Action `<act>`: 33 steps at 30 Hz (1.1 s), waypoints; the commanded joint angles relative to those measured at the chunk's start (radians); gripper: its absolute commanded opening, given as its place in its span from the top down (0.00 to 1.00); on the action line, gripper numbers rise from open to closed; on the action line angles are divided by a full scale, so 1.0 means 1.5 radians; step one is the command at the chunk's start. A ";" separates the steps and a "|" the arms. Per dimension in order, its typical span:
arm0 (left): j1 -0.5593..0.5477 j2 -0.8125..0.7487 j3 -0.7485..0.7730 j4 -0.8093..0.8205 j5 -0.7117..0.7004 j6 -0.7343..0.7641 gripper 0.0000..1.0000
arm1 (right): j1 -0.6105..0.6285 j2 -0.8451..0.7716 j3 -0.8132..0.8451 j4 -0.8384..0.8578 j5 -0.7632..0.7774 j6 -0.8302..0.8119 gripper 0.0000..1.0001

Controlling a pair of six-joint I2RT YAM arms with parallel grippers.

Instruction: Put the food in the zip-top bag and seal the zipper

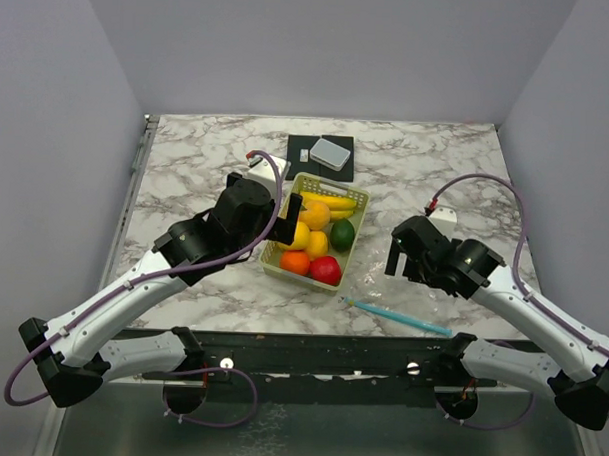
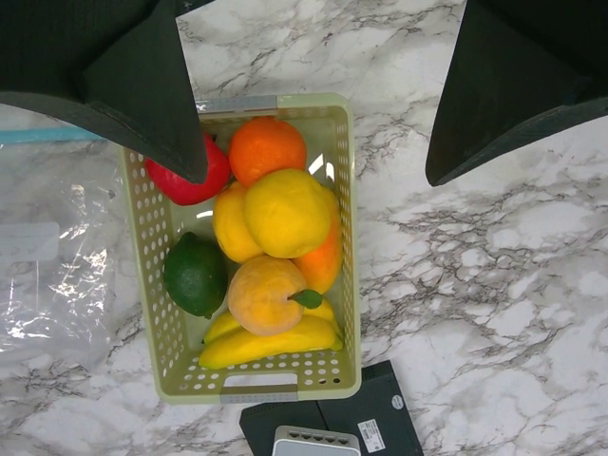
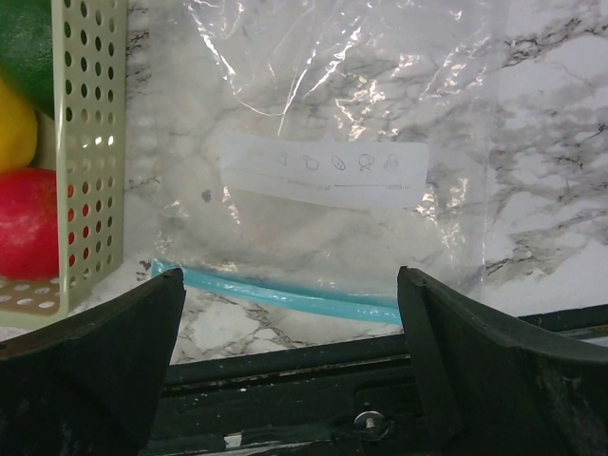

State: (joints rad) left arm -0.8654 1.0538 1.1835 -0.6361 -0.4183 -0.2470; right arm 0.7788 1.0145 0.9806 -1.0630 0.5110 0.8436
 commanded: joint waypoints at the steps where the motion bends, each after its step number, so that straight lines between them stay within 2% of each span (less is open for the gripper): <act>1: -0.001 -0.013 -0.011 0.013 0.026 0.000 0.01 | 0.000 0.012 -0.022 -0.006 0.010 0.040 0.00; 15: -0.001 -0.021 -0.027 0.014 0.032 -0.004 0.01 | -0.012 0.076 -0.070 0.090 0.004 0.051 0.00; 24: -0.001 -0.024 -0.028 0.015 0.036 -0.005 0.01 | -0.058 0.110 -0.095 0.148 -0.004 0.027 0.00; 33: -0.001 -0.017 -0.023 0.014 0.035 -0.004 0.01 | -0.104 0.143 -0.152 0.236 -0.060 -0.004 0.00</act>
State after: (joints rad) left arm -0.8654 1.0359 1.1534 -0.6289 -0.3824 -0.2497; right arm 0.6365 1.2049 0.7837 -0.7879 0.4633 0.8612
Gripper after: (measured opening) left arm 0.989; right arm 0.998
